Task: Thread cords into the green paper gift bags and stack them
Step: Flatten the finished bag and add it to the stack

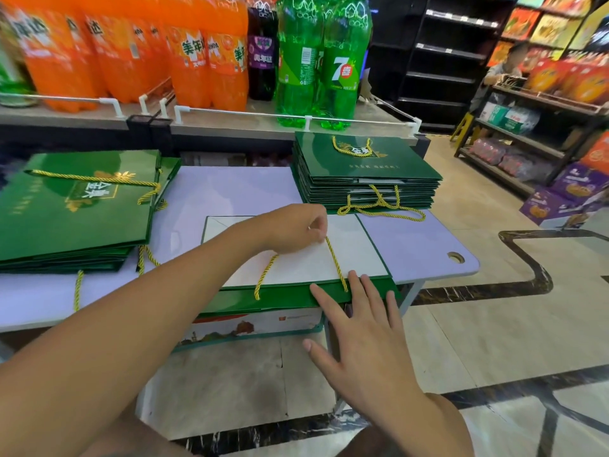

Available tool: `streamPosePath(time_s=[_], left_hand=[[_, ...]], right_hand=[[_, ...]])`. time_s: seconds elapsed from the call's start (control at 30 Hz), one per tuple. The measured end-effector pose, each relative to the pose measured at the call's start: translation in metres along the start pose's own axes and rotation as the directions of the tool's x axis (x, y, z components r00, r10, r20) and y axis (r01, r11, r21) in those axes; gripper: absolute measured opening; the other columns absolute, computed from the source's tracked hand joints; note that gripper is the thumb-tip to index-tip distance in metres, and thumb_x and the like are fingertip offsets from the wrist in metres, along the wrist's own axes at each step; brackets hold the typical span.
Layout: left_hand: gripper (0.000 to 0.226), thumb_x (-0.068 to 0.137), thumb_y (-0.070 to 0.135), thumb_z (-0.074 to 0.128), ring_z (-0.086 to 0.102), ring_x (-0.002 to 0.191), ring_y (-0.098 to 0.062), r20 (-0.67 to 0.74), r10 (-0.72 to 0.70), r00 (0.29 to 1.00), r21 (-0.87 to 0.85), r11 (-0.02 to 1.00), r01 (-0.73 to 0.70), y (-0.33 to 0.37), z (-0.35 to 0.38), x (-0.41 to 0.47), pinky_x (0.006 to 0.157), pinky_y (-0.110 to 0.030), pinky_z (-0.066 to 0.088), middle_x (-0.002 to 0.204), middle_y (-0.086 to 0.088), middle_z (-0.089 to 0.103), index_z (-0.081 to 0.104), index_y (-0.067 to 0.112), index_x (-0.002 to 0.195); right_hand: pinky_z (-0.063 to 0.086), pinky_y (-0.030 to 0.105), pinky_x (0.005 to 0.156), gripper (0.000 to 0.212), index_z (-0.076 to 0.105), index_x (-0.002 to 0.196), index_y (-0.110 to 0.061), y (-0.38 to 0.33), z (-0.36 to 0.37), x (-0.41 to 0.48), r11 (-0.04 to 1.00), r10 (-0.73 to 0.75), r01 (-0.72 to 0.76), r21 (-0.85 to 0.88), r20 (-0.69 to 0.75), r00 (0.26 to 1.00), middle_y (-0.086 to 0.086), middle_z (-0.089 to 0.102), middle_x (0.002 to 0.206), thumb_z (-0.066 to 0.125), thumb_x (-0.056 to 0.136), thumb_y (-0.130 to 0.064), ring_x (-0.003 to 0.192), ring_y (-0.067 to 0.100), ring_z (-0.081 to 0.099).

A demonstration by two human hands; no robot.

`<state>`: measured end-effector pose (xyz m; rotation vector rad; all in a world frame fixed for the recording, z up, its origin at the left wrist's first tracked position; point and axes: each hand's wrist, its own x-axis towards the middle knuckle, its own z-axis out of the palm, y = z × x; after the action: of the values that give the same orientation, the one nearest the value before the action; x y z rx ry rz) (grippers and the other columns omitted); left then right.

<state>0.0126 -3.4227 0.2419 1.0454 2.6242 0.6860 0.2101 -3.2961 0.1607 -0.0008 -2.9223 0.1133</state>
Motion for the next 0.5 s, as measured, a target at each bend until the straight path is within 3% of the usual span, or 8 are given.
streamPosePath(time_s=[0.07, 0.13, 0.23, 0.3, 0.37, 0.5], left_hand=[[0.011, 0.106, 0.015, 0.044, 0.057, 0.075, -0.018, 0.056, -0.07, 0.996, -0.183, 0.98, 0.08, 0.005, -0.002, 0.001, 0.066, -0.034, 0.051, 0.094, 0.003, 0.064, 0.052, 0.021, 0.101], [0.014, 0.104, 0.013, 0.043, 0.043, 0.062, -0.018, 0.082, -0.113, 0.99, -0.266, 0.955, 0.131, 0.011, -0.006, -0.001, 0.052, -0.03, 0.04, 0.088, -0.002, 0.055, 0.054, 0.021, 0.105], [0.01, 0.104, 0.026, 0.056, 0.047, 0.064, -0.009, -0.011, -0.057, 0.998, -0.234, 0.971, 0.053, 0.015, -0.011, -0.003, 0.059, -0.023, 0.037, 0.082, 0.006, 0.051, 0.063, 0.024, 0.111], [0.011, 0.104, 0.024, 0.058, 0.048, 0.053, 0.002, -0.069, -0.002, 0.998, -0.234, 0.972, -0.014, 0.013, -0.013, -0.002, 0.055, -0.016, 0.035, 0.069, 0.012, 0.046, 0.065, 0.021, 0.111], [0.009, 0.104, 0.024, 0.059, 0.04, 0.044, -0.001, -0.089, 0.021, 0.996, -0.225, 0.973, -0.041, 0.009, -0.014, -0.001, 0.05, -0.016, 0.033, 0.06, 0.012, 0.041, 0.065, 0.021, 0.11], [0.005, 0.103, 0.025, 0.06, 0.035, 0.05, -0.011, -0.1, 0.054, 0.994, -0.192, 0.979, -0.073, -0.001, -0.011, 0.004, 0.057, -0.027, 0.035, 0.058, 0.006, 0.041, 0.063, 0.025, 0.107]], right_hand=[[0.021, 0.061, 0.123, 0.075, 0.024, 0.157, -0.049, 0.001, 0.0, 0.0, 1.0, -0.001, 0.001, -0.016, -0.005, 1.0, 0.016, 0.031, 0.166, 0.038, 0.088, -0.074, 0.156, 0.035, 0.022], [0.022, 0.06, 0.123, 0.074, 0.025, 0.157, -0.049, 0.001, -0.004, 0.001, 1.0, -0.002, 0.001, -0.03, -0.013, 1.0, 0.016, 0.031, 0.166, 0.038, 0.088, -0.073, 0.156, 0.035, 0.023], [0.014, 0.058, 0.126, 0.074, 0.017, 0.158, -0.051, 0.002, -0.006, 0.001, 1.0, -0.015, 0.015, -0.02, 0.012, 1.0, 0.014, 0.022, 0.169, 0.037, 0.089, -0.073, 0.158, 0.032, 0.014], [0.021, 0.059, 0.123, 0.074, 0.024, 0.157, -0.05, 0.001, -0.007, 0.0, 1.0, -0.005, 0.005, -0.03, 0.0, 1.0, 0.015, 0.031, 0.166, 0.037, 0.088, -0.072, 0.156, 0.034, 0.023], [0.028, 0.06, 0.121, 0.074, 0.03, 0.156, -0.048, 0.001, -0.005, 0.0, 0.999, 0.006, -0.007, -0.038, -0.016, 1.0, 0.016, 0.038, 0.162, 0.038, 0.086, -0.071, 0.153, 0.035, 0.03], [0.025, 0.059, 0.122, 0.076, 0.026, 0.158, -0.048, 0.003, -0.001, -0.001, 0.999, -0.011, 0.009, -0.049, -0.036, 0.999, 0.016, 0.033, 0.165, 0.042, 0.087, -0.069, 0.155, 0.034, 0.026]])
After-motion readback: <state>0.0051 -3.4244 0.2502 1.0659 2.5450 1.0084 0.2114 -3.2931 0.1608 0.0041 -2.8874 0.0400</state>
